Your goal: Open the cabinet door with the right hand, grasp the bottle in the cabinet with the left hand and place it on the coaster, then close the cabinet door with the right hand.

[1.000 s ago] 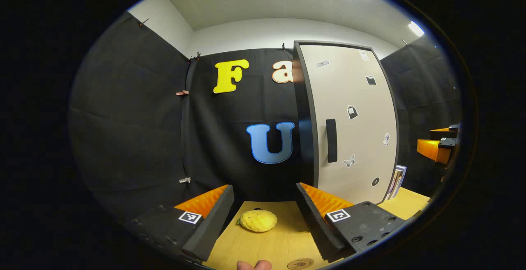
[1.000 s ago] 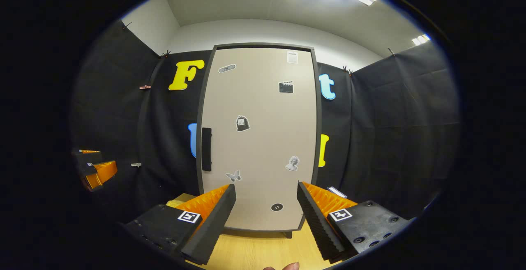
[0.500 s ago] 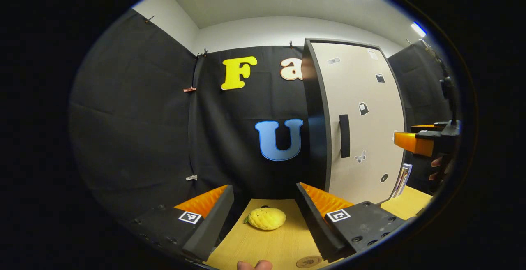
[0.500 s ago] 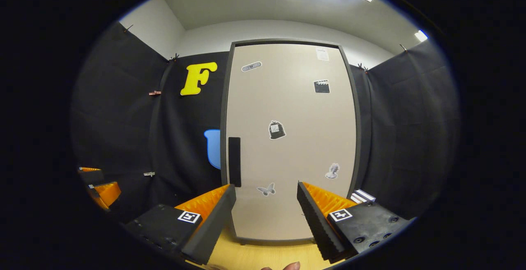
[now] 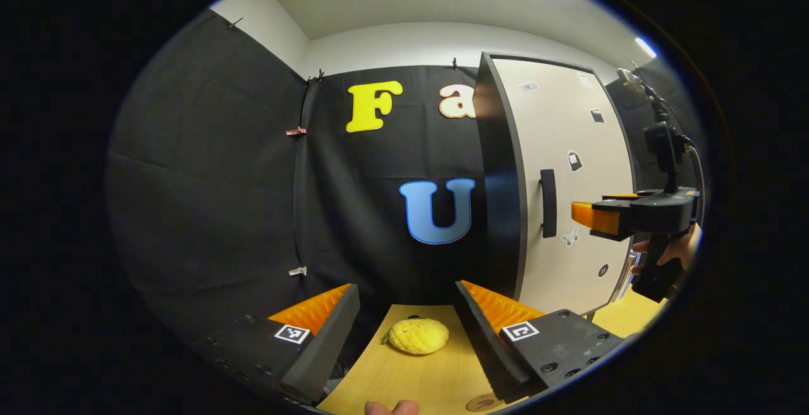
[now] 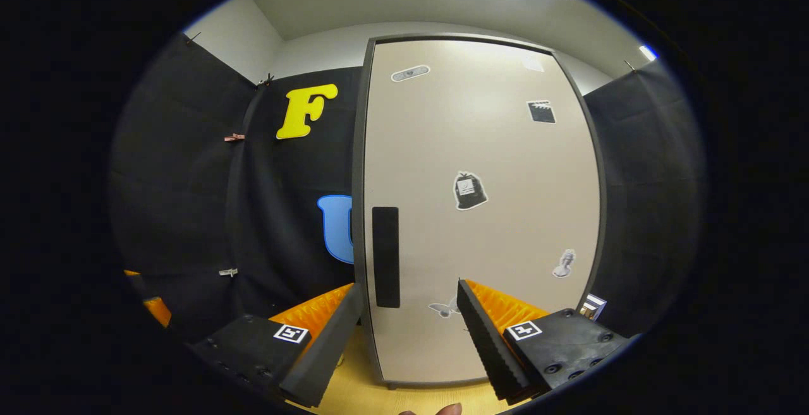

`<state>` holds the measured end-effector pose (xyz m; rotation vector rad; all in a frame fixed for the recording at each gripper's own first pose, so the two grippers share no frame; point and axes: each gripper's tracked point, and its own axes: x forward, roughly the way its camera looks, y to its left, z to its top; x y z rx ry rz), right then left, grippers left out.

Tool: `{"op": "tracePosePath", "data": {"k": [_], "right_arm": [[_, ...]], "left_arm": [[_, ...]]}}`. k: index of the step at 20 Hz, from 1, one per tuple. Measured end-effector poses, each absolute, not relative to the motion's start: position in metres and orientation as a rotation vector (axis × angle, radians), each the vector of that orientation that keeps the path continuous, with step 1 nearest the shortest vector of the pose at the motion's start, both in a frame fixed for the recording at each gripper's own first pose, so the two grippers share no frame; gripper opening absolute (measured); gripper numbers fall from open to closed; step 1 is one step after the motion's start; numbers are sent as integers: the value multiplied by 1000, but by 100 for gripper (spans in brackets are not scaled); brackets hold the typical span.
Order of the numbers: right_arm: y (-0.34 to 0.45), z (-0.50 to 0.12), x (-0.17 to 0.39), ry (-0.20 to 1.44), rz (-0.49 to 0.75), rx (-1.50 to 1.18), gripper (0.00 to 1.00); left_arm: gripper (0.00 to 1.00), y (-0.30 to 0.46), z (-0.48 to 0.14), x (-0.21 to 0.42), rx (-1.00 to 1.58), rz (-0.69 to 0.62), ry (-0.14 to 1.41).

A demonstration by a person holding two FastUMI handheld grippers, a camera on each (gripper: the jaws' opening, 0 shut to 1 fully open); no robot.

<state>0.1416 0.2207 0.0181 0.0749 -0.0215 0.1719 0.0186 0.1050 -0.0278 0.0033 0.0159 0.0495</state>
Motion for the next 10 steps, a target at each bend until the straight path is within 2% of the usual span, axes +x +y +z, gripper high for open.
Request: {"op": "tracePosePath", "data": {"k": [10], "right_arm": [[249,7,226,-14,126,59,95]], "left_arm": [[95,121,-47,34,-8,67,43]]}}
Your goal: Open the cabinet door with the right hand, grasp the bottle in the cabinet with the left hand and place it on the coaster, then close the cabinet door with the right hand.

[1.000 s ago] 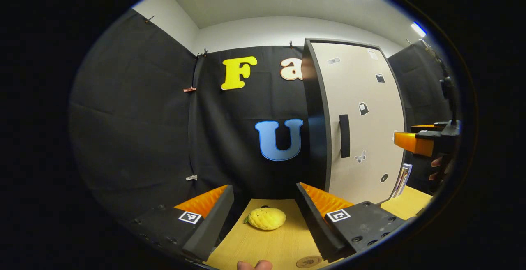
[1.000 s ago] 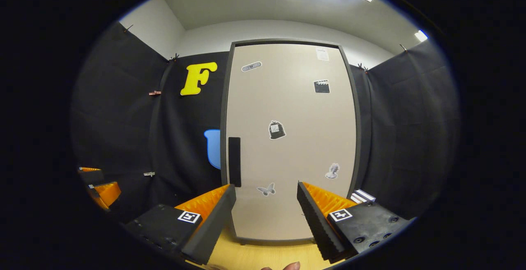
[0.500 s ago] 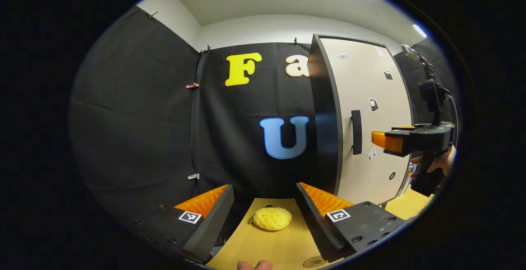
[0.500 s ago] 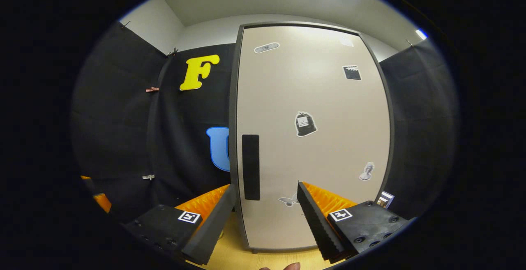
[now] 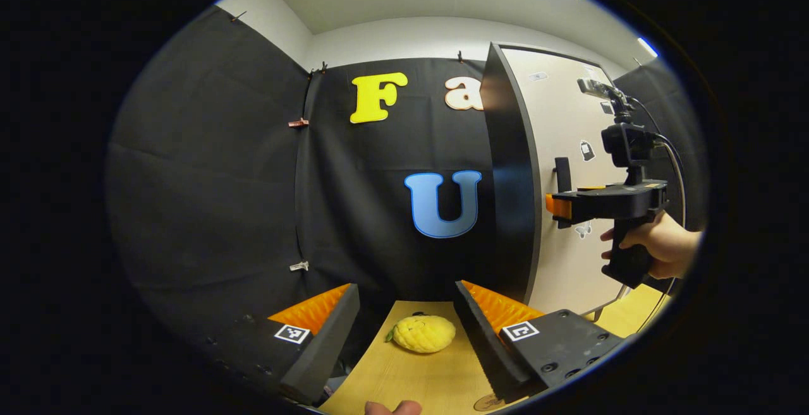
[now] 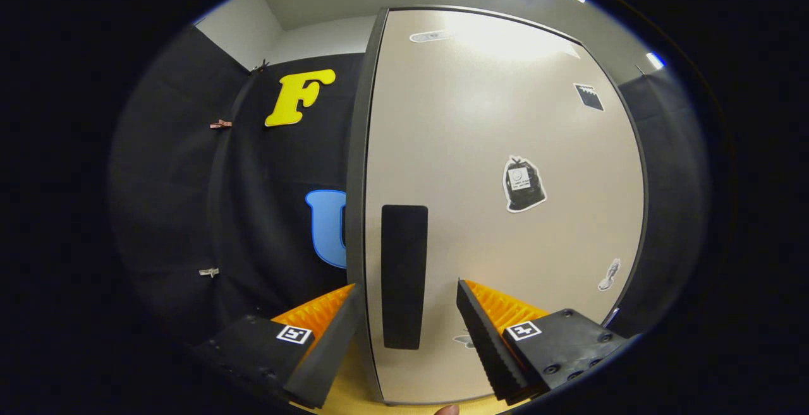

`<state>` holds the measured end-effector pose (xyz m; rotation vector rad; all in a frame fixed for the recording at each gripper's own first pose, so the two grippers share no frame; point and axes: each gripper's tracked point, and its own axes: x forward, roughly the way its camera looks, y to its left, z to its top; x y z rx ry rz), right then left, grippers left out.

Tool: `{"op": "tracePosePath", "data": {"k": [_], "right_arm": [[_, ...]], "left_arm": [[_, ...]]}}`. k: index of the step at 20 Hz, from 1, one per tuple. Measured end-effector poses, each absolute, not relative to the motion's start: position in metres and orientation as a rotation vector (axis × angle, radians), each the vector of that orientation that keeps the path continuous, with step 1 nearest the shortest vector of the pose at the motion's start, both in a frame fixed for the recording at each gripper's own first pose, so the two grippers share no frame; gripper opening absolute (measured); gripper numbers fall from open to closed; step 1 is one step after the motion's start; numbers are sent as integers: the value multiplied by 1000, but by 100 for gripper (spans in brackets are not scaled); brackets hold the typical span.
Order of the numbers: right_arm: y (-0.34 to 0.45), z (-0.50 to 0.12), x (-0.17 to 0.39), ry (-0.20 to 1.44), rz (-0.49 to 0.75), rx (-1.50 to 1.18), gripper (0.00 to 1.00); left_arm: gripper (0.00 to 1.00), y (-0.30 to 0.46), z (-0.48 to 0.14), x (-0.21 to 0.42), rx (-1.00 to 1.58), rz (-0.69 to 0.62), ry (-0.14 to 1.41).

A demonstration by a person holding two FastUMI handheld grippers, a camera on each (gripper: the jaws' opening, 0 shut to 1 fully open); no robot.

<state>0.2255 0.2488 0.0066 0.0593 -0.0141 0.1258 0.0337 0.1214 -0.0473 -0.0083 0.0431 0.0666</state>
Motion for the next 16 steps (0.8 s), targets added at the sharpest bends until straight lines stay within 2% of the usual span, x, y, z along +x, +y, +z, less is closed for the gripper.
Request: {"op": "tracePosePath", "data": {"k": [1,4,5,6,7,10,11,16], "right_arm": [[248,4,228,1,114,69,92],[243,9,231,-32,50,41,69],[247,9,225,-23,56,18,68],[253,3,235,-9,73,11,60],[255,3,227,-8,68,16,46],[252,3,231,7,103,67,30],[253,4,230,12,122,59,22],[253,4,218,38,181,62,22]], "left_arm": [[95,123,-49,36,-12,71,48],[95,124,-54,38,-9,79,54],[95,124,-55,38,-7,79,59],[95,124,-58,39,-5,81,64],[95,124,-59,38,-5,82,65],[95,123,-60,35,-9,85,70],[95,123,-60,33,-10,86,73],[95,125,-58,26,-13,93,68]]}}
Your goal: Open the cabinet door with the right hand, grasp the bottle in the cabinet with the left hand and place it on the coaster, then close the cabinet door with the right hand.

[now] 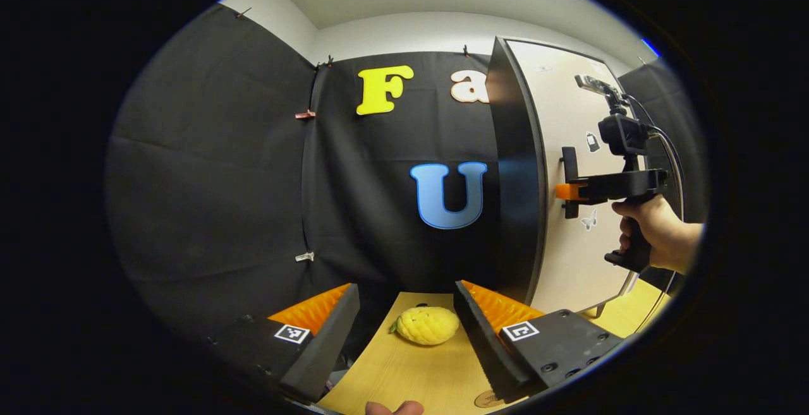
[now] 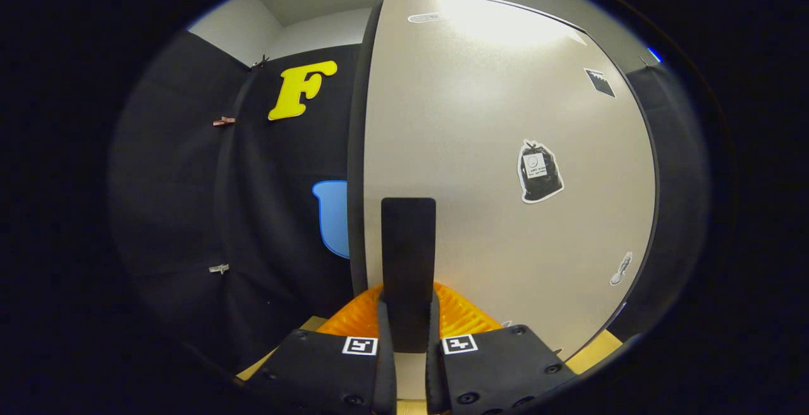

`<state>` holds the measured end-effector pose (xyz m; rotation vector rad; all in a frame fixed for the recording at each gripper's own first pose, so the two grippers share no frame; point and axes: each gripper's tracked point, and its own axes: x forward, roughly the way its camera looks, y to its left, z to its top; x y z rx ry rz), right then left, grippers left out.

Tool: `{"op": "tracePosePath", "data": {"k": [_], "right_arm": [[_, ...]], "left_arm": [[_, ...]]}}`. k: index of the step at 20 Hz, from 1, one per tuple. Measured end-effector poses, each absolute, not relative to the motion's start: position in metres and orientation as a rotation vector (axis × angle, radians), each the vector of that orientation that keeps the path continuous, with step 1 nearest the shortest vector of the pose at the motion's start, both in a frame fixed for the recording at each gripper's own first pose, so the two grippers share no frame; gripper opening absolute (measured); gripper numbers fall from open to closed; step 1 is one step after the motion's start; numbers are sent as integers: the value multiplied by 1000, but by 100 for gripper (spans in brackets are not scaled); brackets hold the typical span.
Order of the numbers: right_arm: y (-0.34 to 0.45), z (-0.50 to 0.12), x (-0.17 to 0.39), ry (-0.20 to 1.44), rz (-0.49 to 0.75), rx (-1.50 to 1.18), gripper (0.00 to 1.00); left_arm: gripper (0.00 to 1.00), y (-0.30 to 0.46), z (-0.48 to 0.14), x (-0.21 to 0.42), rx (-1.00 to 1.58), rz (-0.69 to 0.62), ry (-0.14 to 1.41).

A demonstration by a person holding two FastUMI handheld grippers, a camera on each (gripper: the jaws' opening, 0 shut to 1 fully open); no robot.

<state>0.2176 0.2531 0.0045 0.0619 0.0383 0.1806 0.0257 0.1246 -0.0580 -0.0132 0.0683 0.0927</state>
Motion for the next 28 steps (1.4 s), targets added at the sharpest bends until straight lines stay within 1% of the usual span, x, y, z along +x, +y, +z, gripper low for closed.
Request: {"op": "tracePosePath", "data": {"k": [6,7,8,13,14,15,16,18,19,21,28], "right_arm": [[249,12,179,37,244,68,22],[247,12,174,39,252,70,22],[245,14,168,42,260,72,22],[234,19,143,64,288,80,22],[231,19,138,65,292,79,22],[228,21,132,64,295,80,22],[225,21,127,62,298,80,22],[218,22,118,61,304,81,22],[213,22,112,62,306,84,22],[203,21,100,67,310,98,22],[156,21,65,91,294,100,22]], "left_arm": [[95,117,-54,4,-4,93,58],[96,116,-54,1,-5,94,57],[95,115,-53,-2,-7,95,55],[95,107,-42,-13,1,93,38],[96,106,-42,-15,4,92,34],[95,104,-39,-17,7,91,31],[96,101,-37,-19,9,88,27],[95,97,-36,-22,13,82,22],[96,93,-37,-25,13,80,22],[95,88,-39,-29,13,78,25],[95,61,-32,-20,9,36,14]]}}
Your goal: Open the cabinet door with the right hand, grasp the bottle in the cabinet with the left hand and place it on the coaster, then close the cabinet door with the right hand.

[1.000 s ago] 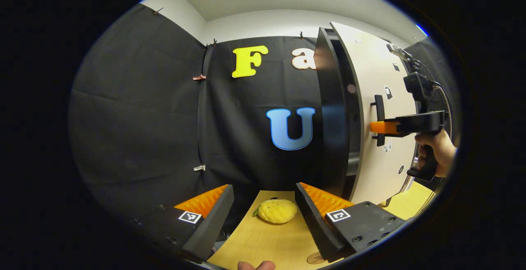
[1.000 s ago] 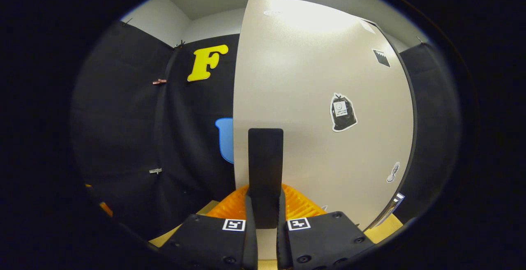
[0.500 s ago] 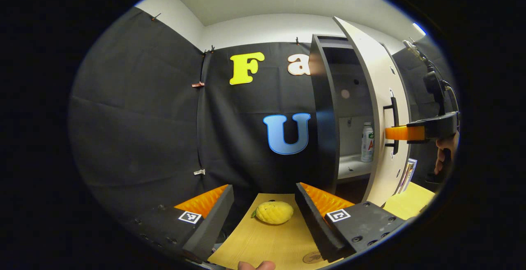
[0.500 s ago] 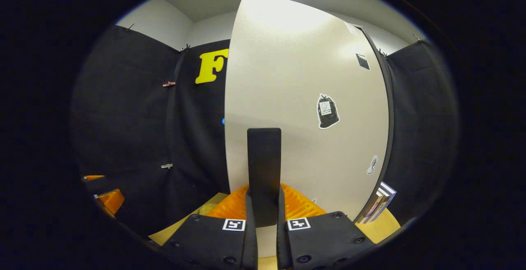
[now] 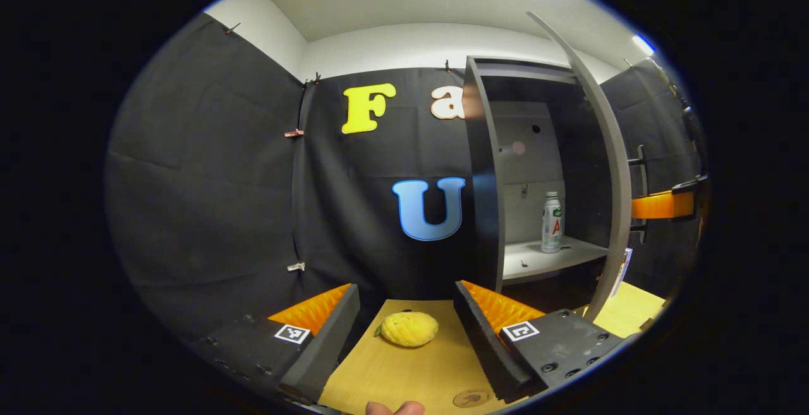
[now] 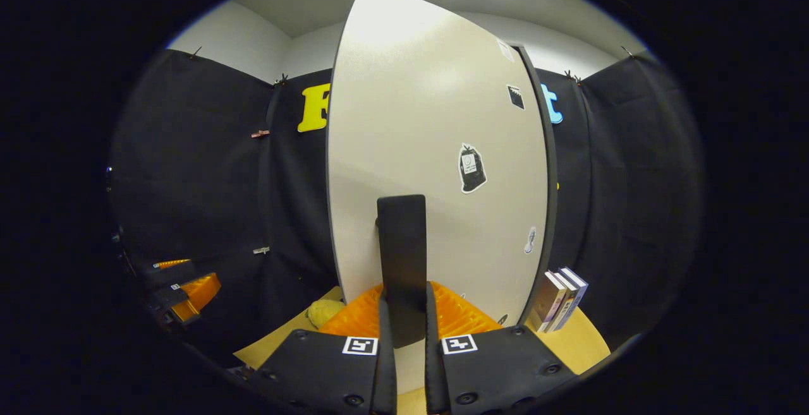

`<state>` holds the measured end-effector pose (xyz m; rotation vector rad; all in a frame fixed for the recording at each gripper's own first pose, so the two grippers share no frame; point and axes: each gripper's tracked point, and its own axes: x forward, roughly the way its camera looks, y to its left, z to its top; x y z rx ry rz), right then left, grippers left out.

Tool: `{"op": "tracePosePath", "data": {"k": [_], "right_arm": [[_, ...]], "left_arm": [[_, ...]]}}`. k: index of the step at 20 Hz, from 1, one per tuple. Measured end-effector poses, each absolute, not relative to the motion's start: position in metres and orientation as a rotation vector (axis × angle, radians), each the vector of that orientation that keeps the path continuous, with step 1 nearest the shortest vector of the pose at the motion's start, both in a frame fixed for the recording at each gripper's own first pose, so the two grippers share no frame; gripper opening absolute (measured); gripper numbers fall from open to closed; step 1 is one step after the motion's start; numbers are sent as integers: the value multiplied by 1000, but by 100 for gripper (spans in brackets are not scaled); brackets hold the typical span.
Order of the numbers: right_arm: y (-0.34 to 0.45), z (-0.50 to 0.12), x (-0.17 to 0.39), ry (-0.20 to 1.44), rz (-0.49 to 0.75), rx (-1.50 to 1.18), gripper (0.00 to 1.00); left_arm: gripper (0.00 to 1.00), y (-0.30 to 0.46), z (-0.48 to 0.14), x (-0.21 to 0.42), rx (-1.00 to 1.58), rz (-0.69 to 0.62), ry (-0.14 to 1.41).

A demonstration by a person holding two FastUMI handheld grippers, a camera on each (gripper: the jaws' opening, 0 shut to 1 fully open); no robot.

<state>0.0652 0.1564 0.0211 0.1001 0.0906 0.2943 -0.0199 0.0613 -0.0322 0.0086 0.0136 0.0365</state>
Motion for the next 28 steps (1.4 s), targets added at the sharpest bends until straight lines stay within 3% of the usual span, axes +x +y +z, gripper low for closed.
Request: {"op": "tracePosePath", "data": {"k": [17,28], "right_arm": [[28,19,24,96,126,121,20],[-5,18,17,90,128,128,19]], "left_arm": [[96,-34,-23,10,-5,-135,1],[96,-89,-12,26,2,-198,-4]]}}
